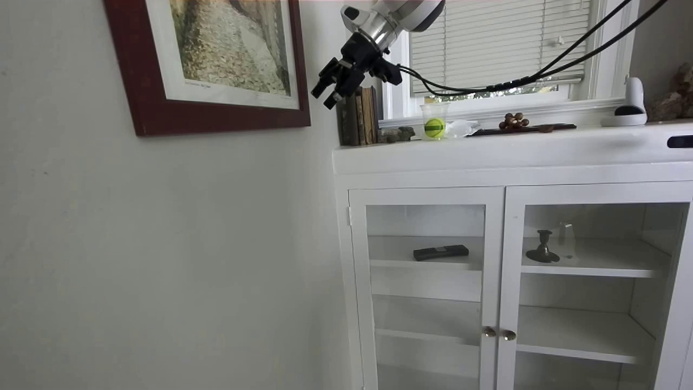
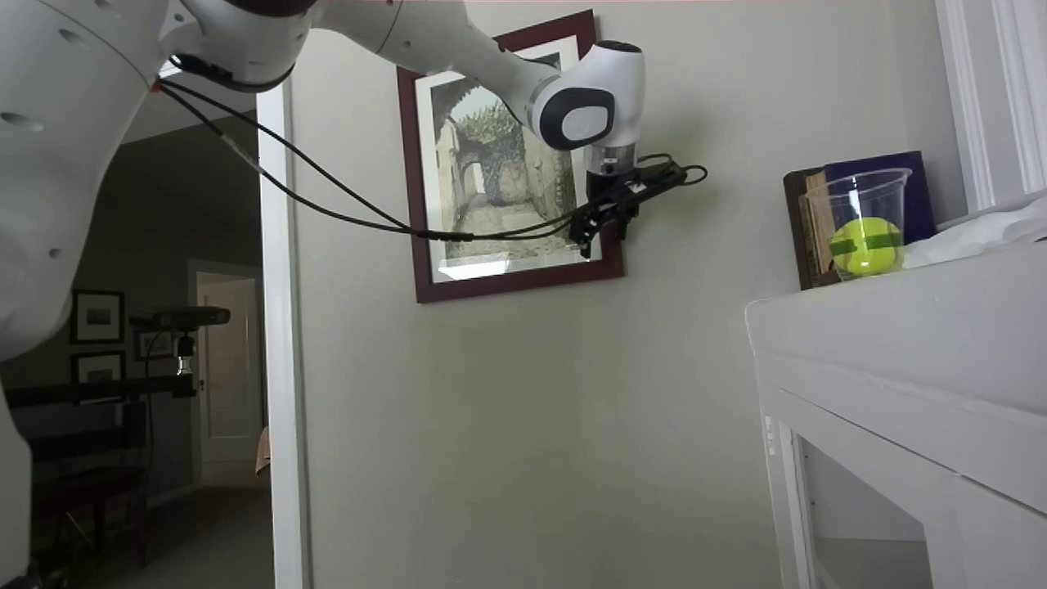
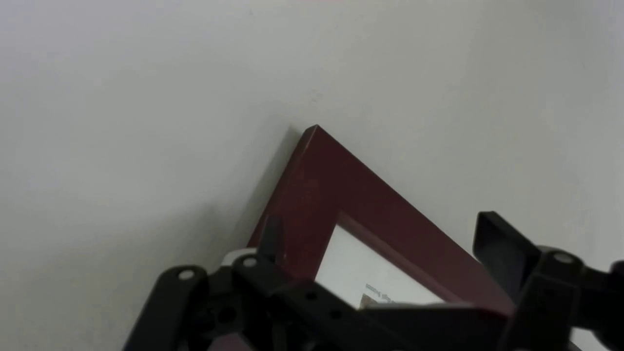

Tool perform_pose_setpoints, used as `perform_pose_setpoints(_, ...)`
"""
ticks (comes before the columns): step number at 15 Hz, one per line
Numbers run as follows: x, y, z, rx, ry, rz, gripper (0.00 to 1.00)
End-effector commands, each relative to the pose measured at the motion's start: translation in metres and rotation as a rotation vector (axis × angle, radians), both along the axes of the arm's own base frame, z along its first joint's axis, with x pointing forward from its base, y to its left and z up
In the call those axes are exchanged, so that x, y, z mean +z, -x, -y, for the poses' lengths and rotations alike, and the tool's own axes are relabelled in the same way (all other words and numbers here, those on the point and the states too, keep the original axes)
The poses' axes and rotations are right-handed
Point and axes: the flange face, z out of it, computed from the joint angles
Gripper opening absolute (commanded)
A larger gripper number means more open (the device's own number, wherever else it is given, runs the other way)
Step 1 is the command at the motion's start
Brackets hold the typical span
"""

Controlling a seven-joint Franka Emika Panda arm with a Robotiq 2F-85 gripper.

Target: Align the picture frame on the wall

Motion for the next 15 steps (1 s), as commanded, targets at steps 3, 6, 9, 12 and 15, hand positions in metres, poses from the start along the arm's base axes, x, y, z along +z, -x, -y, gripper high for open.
perform_pose_setpoints(3, 0.0021, -0.0126, -0.0001, 0.004, -0.037, 0.045, 1.0)
perform_pose_setpoints(6, 0.0015, -0.0133, 0.0016, 0.0, -0.035, 0.047, 1.0)
perform_pose_setpoints(9, 0.0008, -0.0147, 0.0032, -0.006, -0.033, 0.048, 1.0)
perform_pose_setpoints(12, 0.0013, -0.0169, 0.0028, 0.002, -0.036, 0.053, 1.0)
perform_pose_setpoints(15, -0.0001, -0.008, 0.0017, -0.009, -0.008, 0.021, 1.0)
